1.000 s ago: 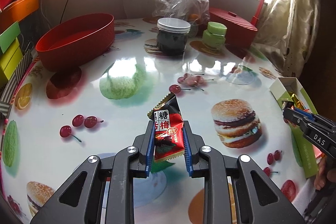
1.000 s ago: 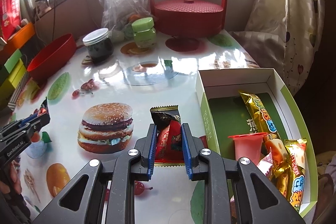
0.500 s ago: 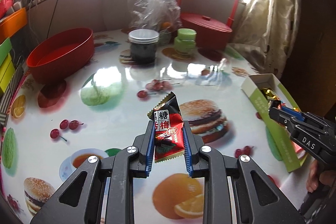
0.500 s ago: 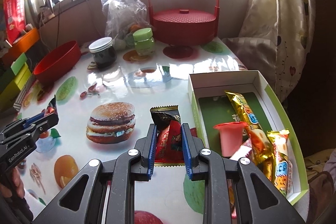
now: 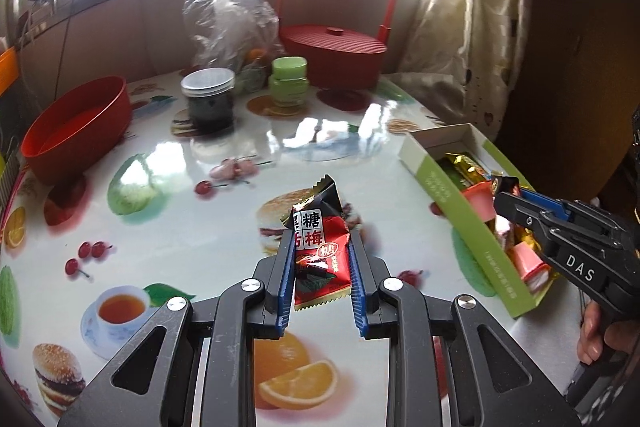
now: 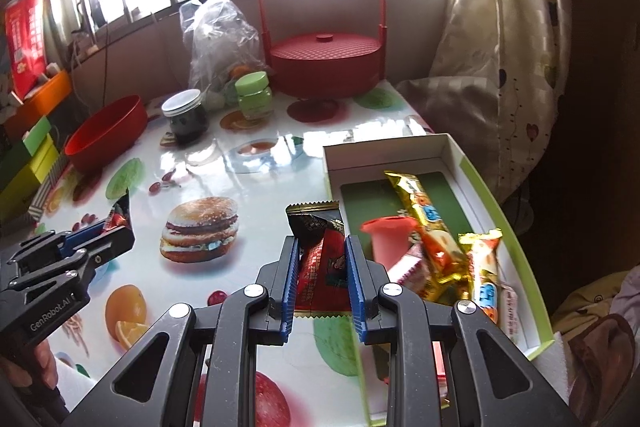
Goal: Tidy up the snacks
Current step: 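Lift and carry both red candy packets over the green box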
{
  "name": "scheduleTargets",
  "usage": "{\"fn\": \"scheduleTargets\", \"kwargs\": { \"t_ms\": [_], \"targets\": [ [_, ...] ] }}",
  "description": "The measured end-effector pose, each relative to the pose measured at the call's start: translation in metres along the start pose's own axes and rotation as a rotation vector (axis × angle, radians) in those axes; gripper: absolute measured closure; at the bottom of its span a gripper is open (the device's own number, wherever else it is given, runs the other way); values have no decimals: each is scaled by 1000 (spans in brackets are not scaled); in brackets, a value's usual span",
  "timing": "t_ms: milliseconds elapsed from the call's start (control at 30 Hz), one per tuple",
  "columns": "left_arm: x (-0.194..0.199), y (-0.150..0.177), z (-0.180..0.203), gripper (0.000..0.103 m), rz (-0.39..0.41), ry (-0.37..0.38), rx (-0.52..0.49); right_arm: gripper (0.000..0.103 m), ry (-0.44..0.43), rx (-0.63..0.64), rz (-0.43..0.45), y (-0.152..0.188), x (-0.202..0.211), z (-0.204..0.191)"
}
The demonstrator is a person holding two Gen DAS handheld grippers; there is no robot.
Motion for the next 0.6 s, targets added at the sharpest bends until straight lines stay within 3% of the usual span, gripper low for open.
{"fn": "scheduleTargets", "kwargs": {
  "t_ms": [600],
  "targets": [
    [-17, -22, 74, 78, -9, 129, -87, 81, 83, -82, 21, 8, 26, 60]
  ]
}}
Point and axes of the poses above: each gripper's, at about its wrist camera, not at the fingertips, and x roughly against the way its jaws point, z to its right, y to its underside, the point moved 7 cm from there along -x, roughly the way its jaws point, and after that the axes turned 3 degrees about -x, right-handed, at the moved point
